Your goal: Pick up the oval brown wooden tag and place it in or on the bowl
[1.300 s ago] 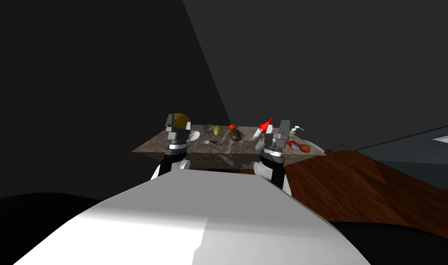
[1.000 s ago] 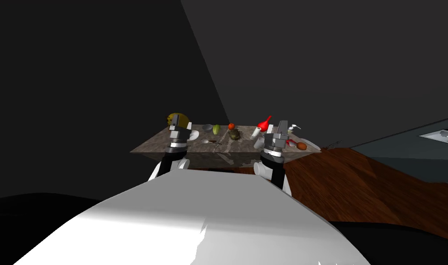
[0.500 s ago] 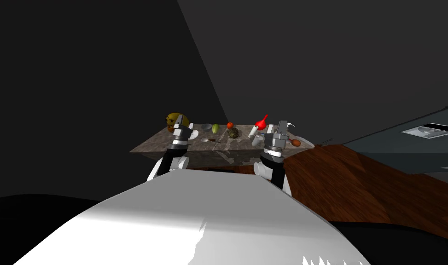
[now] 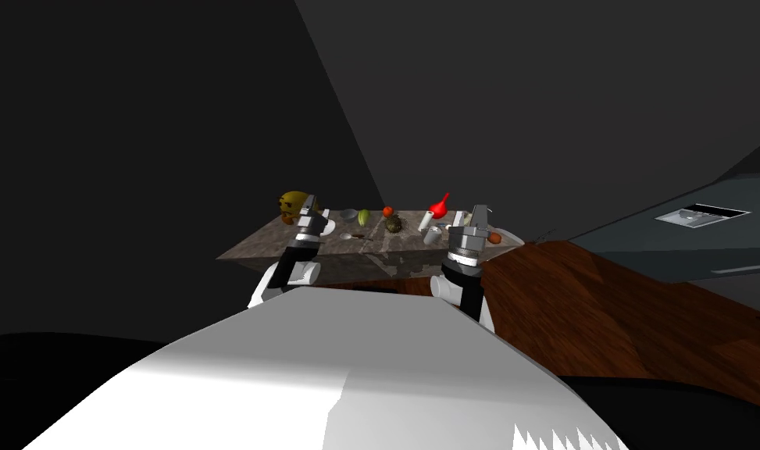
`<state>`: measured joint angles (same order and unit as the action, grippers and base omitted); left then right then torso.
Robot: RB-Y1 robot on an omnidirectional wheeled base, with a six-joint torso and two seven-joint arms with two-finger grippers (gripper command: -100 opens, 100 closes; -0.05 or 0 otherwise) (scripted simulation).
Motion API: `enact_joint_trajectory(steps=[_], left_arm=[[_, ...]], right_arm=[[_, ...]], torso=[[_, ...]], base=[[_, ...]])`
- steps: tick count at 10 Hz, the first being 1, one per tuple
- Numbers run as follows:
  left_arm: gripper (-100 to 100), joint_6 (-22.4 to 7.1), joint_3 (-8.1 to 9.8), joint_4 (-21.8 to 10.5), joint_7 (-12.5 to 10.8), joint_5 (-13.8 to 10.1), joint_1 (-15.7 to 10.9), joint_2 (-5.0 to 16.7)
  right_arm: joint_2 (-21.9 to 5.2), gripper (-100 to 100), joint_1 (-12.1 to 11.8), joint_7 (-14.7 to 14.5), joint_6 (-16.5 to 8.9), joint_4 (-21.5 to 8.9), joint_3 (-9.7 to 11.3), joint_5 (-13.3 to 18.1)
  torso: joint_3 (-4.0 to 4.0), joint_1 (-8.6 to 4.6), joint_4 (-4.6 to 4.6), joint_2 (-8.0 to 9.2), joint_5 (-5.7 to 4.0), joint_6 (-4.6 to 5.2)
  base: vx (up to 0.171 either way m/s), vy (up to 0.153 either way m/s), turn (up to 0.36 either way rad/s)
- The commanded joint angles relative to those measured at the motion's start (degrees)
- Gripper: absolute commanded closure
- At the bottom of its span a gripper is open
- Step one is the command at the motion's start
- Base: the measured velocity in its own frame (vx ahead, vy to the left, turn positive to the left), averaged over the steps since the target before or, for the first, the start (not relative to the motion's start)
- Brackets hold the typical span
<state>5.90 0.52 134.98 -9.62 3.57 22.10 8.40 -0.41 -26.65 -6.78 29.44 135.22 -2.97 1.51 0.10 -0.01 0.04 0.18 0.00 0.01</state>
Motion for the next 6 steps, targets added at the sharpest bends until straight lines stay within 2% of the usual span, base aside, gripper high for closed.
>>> enact_joint_trajectory(steps=[1, 6], left_arm=[[-100, -2.2, 0.39, 0.0, -0.1, -0.2, -0.2, 0.4], [-100, -10.6, 2.39, -1.1, -0.3, -0.4, -3.9, 1.5]], right_arm=[[0.0, 0, 0.0, 0.0, 0.0, 0.0, 0.0, 0.0], [0.0, 0, 0.0, 0.0, 0.0, 0.0, 0.0, 0.0]], torso=[[0.00, 0.00, 0.00, 0.00, 0.00, 0.00], [-0.01, 0.01, 0.00, -0.03, 0.00, -0.02]], base=[[-0.047, -0.005, -0.042], [-0.045, -0.006, -0.067]])
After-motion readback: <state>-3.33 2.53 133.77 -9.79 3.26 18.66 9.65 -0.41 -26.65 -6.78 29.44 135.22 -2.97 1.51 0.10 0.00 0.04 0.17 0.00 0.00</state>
